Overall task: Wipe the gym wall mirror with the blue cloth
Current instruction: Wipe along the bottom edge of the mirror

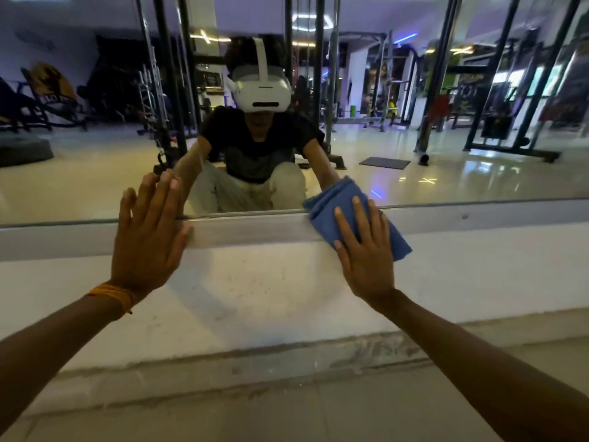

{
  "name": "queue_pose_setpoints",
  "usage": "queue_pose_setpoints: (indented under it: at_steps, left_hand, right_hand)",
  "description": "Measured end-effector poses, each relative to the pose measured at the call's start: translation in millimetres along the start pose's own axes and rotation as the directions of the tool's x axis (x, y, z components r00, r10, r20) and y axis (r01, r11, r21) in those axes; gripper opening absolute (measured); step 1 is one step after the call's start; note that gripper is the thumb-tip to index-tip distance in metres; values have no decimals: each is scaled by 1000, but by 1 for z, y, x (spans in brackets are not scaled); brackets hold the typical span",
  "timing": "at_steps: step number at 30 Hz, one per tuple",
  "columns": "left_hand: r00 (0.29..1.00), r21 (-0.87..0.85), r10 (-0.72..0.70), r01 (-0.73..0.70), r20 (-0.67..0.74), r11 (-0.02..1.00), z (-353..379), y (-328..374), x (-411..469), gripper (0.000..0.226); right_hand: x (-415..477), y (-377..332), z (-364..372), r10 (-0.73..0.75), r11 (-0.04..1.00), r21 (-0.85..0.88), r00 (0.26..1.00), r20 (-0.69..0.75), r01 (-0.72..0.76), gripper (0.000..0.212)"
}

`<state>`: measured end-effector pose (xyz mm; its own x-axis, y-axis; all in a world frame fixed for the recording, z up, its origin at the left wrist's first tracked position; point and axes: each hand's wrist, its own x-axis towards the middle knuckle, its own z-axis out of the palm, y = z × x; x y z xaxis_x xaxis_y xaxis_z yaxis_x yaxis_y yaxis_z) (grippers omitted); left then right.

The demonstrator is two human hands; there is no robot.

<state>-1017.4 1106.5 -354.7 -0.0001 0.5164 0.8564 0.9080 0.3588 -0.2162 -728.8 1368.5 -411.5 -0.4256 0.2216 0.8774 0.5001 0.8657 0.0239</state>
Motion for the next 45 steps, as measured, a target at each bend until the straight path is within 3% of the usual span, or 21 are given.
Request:
queue_pose_setpoints:
  at_steps: [2,4,6,9,13,15,17,20,22,24,26,28,32,34,36,39,41,43,45]
  left_hand:
    - [999,-9,46,-46,3,999,-2,-7,-2,70]
    - [998,-16,55,-55,-3,998,-4,-18,-7,70]
    - [999,-19,52,-52,-13,998,-3,-29,-15,70]
    - [994,-28,104,-105,-17,994,-1,-43,-22,69]
    - [992,-64,121,-122,-24,990,0,-48,-23,69]
    - [994,-71,104,-107,-39,992,2,-46,-23,69]
    - [995,-59,93,-95,-46,994,6,-45,-22,70]
    - [996,-50,72,-75,-56,996,11,-44,-22,71]
    - [994,-49,75,-78,-77,996,13,-43,-23,69]
    - [992,-53,86,-91,-87,994,14,-43,-23,68]
    - [993,-70,76,-82,-87,994,14,-45,-23,69]
    - [994,-105,73,-82,-85,991,14,-46,-24,70]
    - [994,-137,42,-56,-103,989,8,-52,-18,69]
    - [994,-129,27,-40,-104,991,5,-55,-14,69]
    - [995,-125,16,-28,-99,992,6,-59,-13,69]
    - [995,-99,24,-33,-92,995,9,-63,-15,69]
    - [996,-96,20,-28,-88,995,9,-63,-15,69]
    - [996,-105,35,-44,-85,994,6,-64,-15,69]
    - [995,-105,41,-50,-88,993,3,-68,-16,69]
  right_hand:
    - [-3,-4,-4,166,986,30,986,-15,-166,64]
    - [6,-40,-1,156,987,43,988,-5,-155,68]
    - [19,-85,5,-53,997,56,997,59,50,65]
    - [33,-121,10,-350,936,41,922,168,348,63]
    - [44,-89,1,-406,906,-43,892,200,421,60]
    - [33,-60,-6,-244,963,-79,957,154,259,61]
    - [15,-48,-10,65,998,-25,997,49,-64,63]
    - [11,-88,2,444,893,109,895,-54,-437,65]
    - [26,-128,12,501,857,171,864,-52,-487,72]
    - [30,-155,21,426,896,147,904,-25,-419,73]
    - [23,-154,22,340,935,102,940,2,-339,68]
    - [18,-127,16,356,932,70,934,-1,-355,65]
    - [34,-67,-7,587,806,141,807,-68,-574,72]
    - [39,-70,-8,656,749,190,752,-71,-635,71]
    - [33,-101,2,594,800,138,803,-50,-584,66]
    - [20,-155,26,282,955,85,959,35,-284,62]
    - [24,-159,27,139,987,74,988,69,-144,67]
    - [28,-136,17,119,992,43,990,71,-122,69]
    - [24,-102,4,188,982,18,981,44,-189,64]
